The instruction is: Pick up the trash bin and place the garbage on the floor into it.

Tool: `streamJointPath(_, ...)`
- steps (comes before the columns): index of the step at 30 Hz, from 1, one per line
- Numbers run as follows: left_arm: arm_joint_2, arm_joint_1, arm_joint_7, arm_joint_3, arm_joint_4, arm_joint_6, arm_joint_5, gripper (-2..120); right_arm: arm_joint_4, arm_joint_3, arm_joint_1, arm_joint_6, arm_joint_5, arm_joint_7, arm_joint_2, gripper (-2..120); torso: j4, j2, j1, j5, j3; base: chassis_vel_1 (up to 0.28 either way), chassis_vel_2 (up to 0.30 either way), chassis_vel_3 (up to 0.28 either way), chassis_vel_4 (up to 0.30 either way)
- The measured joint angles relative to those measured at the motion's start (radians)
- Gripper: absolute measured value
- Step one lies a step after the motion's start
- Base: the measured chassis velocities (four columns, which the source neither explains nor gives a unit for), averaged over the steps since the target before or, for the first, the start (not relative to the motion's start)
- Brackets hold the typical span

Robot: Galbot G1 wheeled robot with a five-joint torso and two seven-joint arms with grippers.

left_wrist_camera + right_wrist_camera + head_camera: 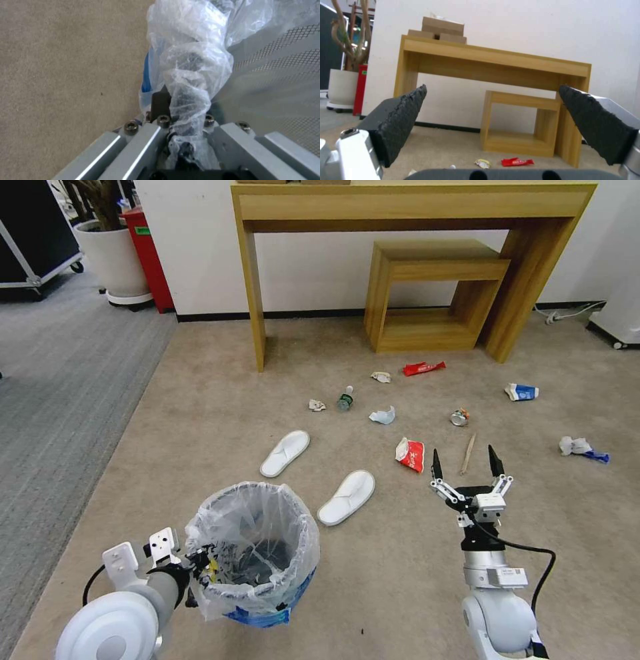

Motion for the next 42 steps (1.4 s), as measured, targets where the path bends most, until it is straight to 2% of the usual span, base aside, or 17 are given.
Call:
streamJointPath(12, -0.002, 0.003, -0.001, 0.011, -0.003, 0.0, 0.004, 0, -0.005, 0.016, -0.003, 0.009, 0.002, -0.018, 0.001, 100, 0.0, 0.0, 0.0, 0.0, 0.0, -0.015, 0.01, 0.014, -0.012)
streamJointPath(42, -0.008, 0.005, -0.002, 0.014, -0.008, -0.002, 0.007, 0, 0.001, 0.017, -0.007, 0.017, 0.004, -0.028, 0.006, 100, 0.0001, 0.0, 0.0, 0.0, 0.0, -0.084, 0.091, 0.082, -0.081)
